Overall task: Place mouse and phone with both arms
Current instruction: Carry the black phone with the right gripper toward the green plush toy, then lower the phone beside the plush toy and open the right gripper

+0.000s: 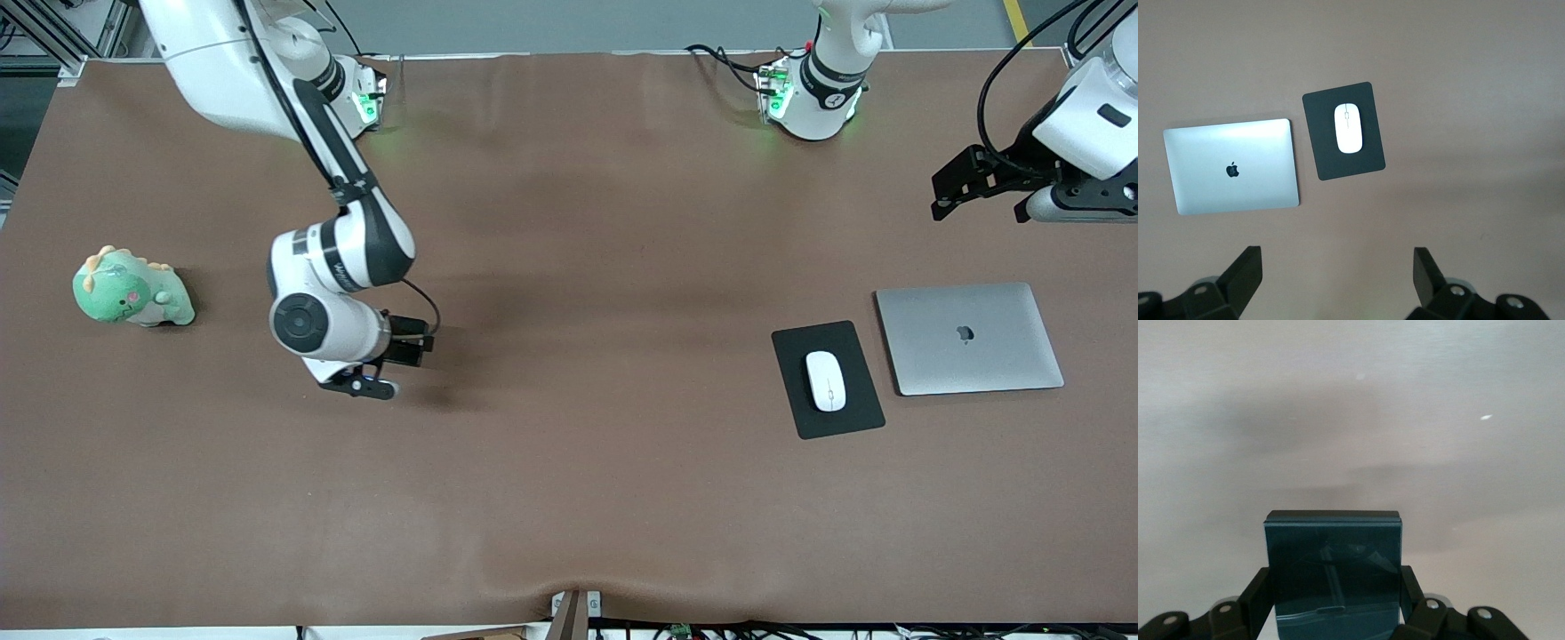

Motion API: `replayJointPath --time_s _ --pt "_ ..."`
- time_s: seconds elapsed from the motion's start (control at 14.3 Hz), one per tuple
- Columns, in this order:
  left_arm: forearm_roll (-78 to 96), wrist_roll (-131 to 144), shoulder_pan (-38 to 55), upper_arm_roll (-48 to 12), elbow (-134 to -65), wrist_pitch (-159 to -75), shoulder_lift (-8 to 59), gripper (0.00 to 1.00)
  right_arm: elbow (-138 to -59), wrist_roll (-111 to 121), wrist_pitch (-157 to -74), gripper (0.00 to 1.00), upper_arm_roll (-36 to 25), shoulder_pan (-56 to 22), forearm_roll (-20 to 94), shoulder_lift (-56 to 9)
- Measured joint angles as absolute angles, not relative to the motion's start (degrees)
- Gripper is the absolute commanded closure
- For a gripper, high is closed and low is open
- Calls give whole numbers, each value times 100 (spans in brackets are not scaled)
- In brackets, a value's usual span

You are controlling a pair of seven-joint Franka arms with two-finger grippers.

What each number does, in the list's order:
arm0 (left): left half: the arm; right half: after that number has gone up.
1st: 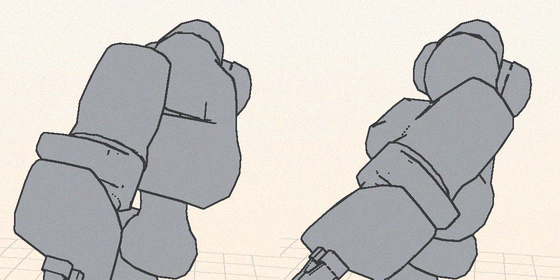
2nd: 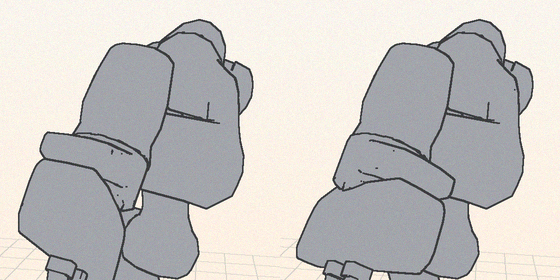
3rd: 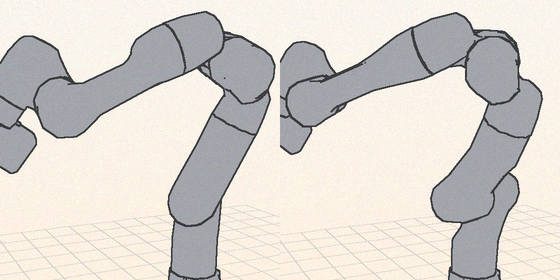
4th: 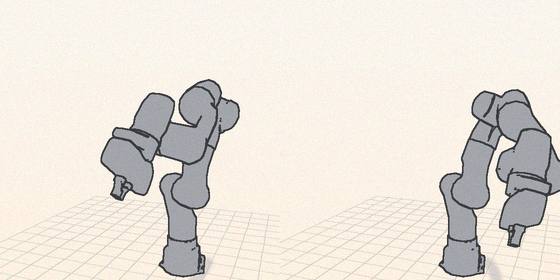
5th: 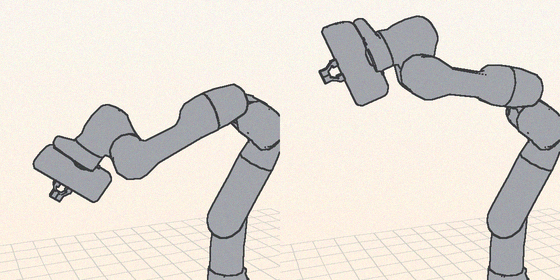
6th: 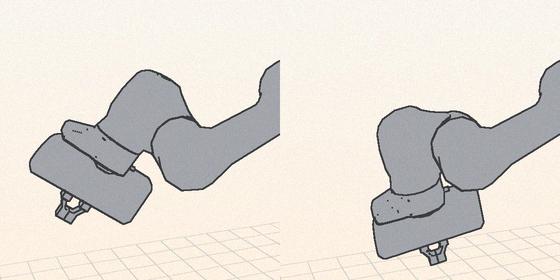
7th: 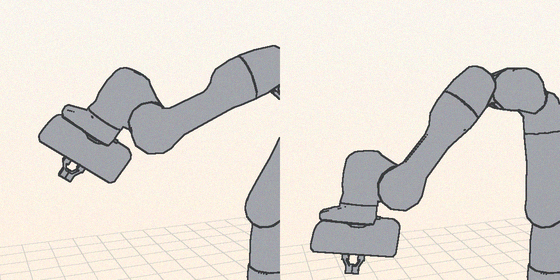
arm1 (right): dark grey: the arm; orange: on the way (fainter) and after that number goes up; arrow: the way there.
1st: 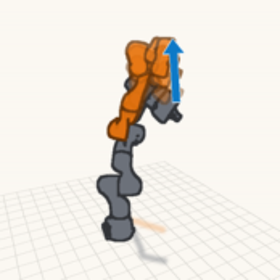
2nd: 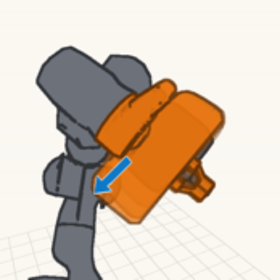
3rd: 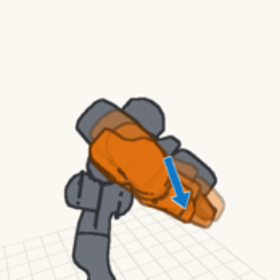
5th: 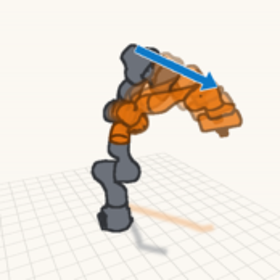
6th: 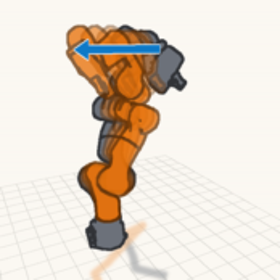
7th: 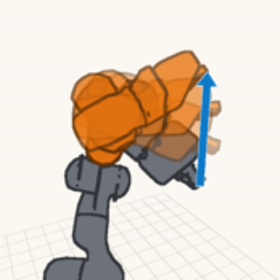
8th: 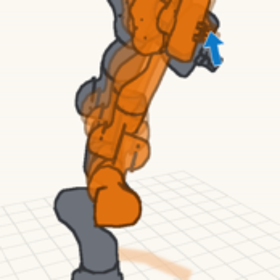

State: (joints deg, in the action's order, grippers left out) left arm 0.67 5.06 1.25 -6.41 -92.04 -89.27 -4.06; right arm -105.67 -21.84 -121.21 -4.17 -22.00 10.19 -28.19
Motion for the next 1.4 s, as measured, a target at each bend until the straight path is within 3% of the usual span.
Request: replayJointPath --time_s 0.7,1.4 --pt "61 506 43 -637 -9076 -9251 154 0 -12512 -753 -13120 100 -522 -1242 985 -1872" --pt "61 516 51 -722 -8914 -9082 120 0 -13587 1551 -14071 100 -2028 -1134 974 -1667"
